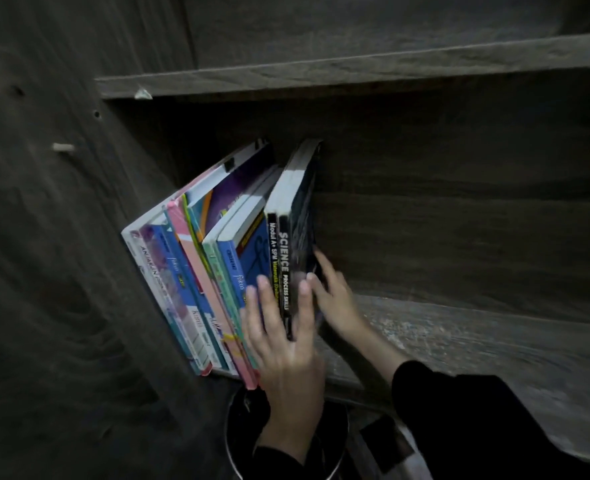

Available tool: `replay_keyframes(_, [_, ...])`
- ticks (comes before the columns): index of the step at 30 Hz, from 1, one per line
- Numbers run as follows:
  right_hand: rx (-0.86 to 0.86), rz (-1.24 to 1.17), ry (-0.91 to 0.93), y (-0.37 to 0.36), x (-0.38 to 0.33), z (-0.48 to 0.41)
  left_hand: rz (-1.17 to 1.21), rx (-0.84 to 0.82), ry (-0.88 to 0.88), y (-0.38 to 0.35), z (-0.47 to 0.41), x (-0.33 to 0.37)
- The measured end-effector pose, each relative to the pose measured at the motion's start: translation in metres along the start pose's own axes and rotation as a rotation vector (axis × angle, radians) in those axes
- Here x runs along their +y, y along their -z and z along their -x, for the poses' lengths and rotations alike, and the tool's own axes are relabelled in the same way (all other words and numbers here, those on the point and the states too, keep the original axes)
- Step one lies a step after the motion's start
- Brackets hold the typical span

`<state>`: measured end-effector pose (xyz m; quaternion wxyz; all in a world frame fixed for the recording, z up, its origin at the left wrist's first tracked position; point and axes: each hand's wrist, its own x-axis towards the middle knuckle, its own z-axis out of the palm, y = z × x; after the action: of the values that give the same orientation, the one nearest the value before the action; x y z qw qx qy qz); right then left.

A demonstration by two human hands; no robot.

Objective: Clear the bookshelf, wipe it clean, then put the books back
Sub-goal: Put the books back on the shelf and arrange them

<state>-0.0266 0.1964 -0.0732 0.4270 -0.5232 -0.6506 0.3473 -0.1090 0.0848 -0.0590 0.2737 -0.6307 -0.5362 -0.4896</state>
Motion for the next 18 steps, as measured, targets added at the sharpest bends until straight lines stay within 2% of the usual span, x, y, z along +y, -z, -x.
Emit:
replay_keyframes(3, [0.01, -0.234, -0.098, -0.027, 0.002, 0.005, -0.055, -0.031, 0.096, -0.009, 0.01, -0.014])
replay_keyframes(9, [-0.055, -0.233, -0.196, -0.034, -0.006, -0.006, -0.034, 0.01, 0.138, -0.021, 0.008, -0.028])
replay_keyframes(14, [-0.158, -0.204, -0.227, -0.014, -0.009, -0.004, -0.027, -0.044, 0.152, -0.017, 0.008, -0.023])
replay_keyframes(18, [-0.121, -0.223, -0.202, -0.008, -0.012, 0.006, -0.01, -0.079, 0.147, -0.008, 0.011, -0.019])
